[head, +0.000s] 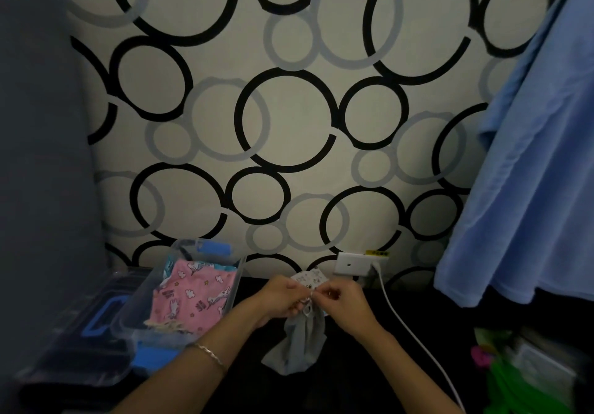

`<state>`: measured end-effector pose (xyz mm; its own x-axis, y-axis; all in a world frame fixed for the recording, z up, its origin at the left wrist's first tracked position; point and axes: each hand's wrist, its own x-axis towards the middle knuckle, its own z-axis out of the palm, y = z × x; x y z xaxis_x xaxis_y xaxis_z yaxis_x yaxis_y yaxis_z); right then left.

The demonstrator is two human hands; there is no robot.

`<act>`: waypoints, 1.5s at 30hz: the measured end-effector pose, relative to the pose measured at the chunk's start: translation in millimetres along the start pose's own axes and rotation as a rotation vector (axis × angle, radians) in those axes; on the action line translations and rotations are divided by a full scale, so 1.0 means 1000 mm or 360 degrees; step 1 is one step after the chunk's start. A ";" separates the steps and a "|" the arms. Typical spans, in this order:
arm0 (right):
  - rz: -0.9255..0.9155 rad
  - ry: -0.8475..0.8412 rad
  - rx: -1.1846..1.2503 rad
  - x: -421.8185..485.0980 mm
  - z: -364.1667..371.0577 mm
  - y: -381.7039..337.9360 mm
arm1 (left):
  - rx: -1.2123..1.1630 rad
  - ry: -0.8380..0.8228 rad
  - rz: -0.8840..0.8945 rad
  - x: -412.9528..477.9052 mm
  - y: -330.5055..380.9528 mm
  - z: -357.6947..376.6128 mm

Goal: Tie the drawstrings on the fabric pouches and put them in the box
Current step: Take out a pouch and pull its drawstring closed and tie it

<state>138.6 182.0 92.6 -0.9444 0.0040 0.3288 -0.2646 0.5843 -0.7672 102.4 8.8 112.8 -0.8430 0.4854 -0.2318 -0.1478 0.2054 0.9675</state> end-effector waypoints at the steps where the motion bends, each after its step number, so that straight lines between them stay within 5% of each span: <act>1: -0.0010 -0.0020 0.0018 -0.001 0.000 0.000 | -0.0021 -0.0003 -0.0008 0.000 0.000 0.000; 17: 0.0762 -0.0056 0.0428 0.002 -0.013 0.005 | 0.0469 0.0248 0.0136 0.008 -0.008 -0.024; 21: 0.0817 0.0038 0.0565 0.009 -0.011 -0.001 | 0.0466 0.0090 0.0089 0.006 -0.014 -0.019; 31: 0.0598 -0.0153 0.0459 0.015 -0.021 -0.008 | 0.0722 0.0032 0.0406 0.008 -0.026 0.010; 34: 0.0570 -0.0394 0.0446 0.014 -0.021 0.000 | 0.0680 0.0039 0.0452 0.003 -0.015 0.005; 36: 0.0369 -0.0601 0.0177 0.017 -0.017 -0.005 | 0.0642 0.0007 0.0527 -0.001 -0.006 -0.002; 39: 0.0137 -0.0548 -0.0019 0.024 -0.009 -0.028 | 0.0428 -0.0032 0.0514 -0.014 0.012 -0.012; 43: 0.0040 -0.0346 0.0161 0.043 -0.008 -0.073 | 0.0255 0.0377 0.0161 -0.027 0.036 -0.038; 45: -0.0005 -0.0277 0.0172 0.054 -0.004 -0.095 | 0.0169 0.0226 -0.0236 -0.036 0.040 -0.059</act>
<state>113.7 129.5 185.5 -0.9606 -0.1431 0.2382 -0.2779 0.4934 -0.8242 96.4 -50.7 166.0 -0.8814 0.3206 -0.3470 -0.2268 0.3573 0.9060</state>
